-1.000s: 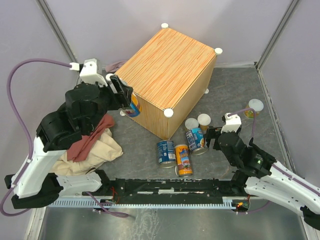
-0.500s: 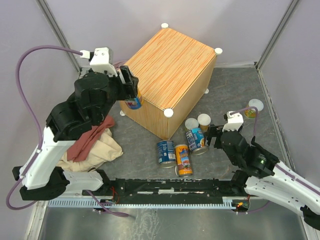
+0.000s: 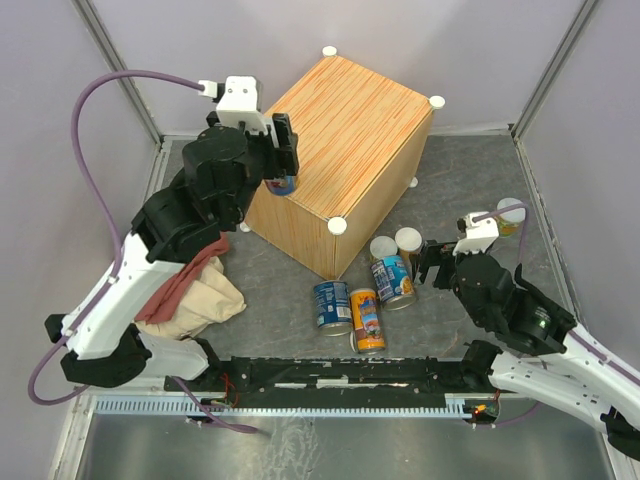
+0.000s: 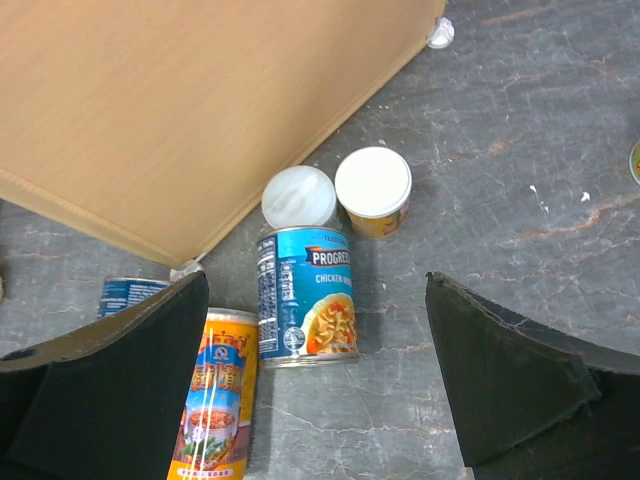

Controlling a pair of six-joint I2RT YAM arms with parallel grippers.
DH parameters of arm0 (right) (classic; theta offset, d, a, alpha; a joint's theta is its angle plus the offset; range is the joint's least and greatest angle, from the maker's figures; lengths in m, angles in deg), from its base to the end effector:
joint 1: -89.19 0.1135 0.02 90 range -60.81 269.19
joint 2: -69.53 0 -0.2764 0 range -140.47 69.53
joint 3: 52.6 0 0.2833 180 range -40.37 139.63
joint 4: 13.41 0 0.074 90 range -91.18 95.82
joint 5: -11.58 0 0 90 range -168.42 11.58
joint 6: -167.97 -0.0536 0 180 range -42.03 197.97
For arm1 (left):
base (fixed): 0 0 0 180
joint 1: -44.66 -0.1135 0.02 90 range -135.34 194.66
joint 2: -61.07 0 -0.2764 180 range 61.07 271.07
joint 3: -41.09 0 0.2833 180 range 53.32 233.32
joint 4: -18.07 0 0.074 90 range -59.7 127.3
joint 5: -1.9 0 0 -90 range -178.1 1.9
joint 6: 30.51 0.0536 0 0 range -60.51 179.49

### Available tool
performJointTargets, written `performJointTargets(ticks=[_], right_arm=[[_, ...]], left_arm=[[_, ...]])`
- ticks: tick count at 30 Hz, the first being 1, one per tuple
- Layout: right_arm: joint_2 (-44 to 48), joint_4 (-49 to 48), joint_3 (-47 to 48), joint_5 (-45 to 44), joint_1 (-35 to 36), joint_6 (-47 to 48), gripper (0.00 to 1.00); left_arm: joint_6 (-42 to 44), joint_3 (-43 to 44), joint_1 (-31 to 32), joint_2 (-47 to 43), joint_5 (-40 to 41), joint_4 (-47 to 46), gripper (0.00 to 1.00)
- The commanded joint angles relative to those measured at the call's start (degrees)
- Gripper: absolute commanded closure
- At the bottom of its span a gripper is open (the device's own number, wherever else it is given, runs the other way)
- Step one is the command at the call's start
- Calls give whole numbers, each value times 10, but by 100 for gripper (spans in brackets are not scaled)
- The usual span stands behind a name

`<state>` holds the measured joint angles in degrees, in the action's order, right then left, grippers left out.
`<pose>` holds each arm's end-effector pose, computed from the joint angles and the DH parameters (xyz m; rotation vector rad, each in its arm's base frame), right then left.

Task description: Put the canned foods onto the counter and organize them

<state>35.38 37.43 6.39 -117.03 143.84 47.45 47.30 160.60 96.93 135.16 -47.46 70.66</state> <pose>0.1155 0.1050 0.3369 0.0095 1.9328 0.3114 0.1848 -0.1818 0.5668 0.0569 1.6707 -0.2498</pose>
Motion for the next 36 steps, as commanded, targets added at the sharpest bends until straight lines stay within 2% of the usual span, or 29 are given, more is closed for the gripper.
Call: performJointTargets(ticks=[1, 4, 11, 16, 20, 28, 36], right_arm=[[0, -30, 44, 16, 2, 31, 3], [-7, -42, 59, 24, 3, 40, 3], [-23, -62, 67, 32, 2, 50, 3], [-25, -69, 65, 31, 3, 55, 3], [-24, -69, 65, 31, 2, 56, 3], [-22, -73, 51, 36, 2, 51, 3], [-25, -76, 41, 42, 2, 45, 3]], left_arm=[[71, 26, 3, 9, 19, -145, 97], [94, 13, 4, 17, 33, -174, 97], [156, -92, 2, -3, 79, -335, 97], [178, -104, -15, 7, 87, -384, 97], [148, -97, -59, 12, 60, -382, 97], [63, -74, -156, 34, -2, -313, 97], [7, -35, -220, 62, -62, -273, 97]])
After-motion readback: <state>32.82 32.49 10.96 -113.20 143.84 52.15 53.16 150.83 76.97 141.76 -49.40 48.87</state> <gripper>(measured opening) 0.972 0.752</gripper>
